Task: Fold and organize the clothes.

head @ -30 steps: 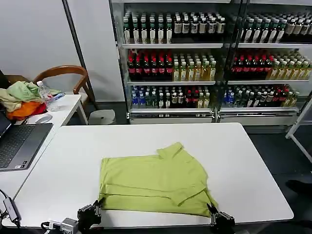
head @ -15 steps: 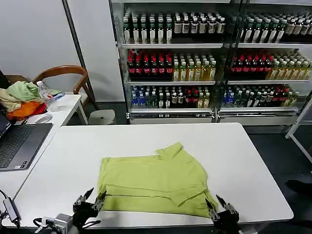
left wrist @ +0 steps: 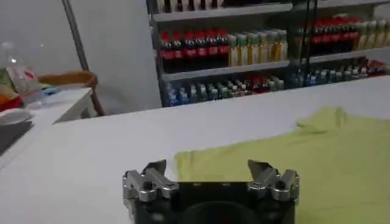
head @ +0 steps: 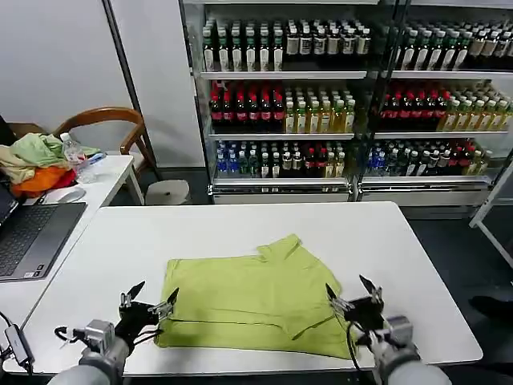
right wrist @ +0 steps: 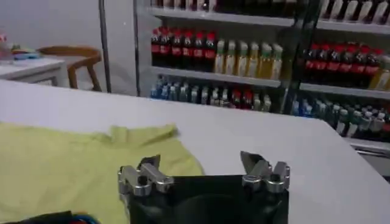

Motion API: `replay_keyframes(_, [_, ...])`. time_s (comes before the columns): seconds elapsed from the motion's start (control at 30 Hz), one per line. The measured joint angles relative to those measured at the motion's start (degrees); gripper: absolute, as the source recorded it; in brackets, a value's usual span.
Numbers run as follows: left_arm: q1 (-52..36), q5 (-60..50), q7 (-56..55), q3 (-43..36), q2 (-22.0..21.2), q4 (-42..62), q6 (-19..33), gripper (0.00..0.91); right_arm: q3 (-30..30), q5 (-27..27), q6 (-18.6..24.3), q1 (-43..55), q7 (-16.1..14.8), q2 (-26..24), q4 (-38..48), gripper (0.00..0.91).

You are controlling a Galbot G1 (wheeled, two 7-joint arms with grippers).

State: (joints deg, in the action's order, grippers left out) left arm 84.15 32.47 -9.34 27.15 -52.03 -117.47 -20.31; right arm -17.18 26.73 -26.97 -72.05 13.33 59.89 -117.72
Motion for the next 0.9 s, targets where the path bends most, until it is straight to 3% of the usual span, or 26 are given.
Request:
replay_keyframes(0.43, [-13.7, 2.4, 2.0, -7.3, 0.4, 12.0, 0.9, 0.907, 9.9, 1.3, -1.6, 21.0, -0.3, 7.1, 19.4, 0.907])
replay_keyframes(0.9, [-22.7, 3.2, 3.6, -12.2, -0.3, 22.3, 1.3, 0.907, 14.9, 0.9, -0.2, 32.3, -1.4, 15.1, 37.4, 0.907])
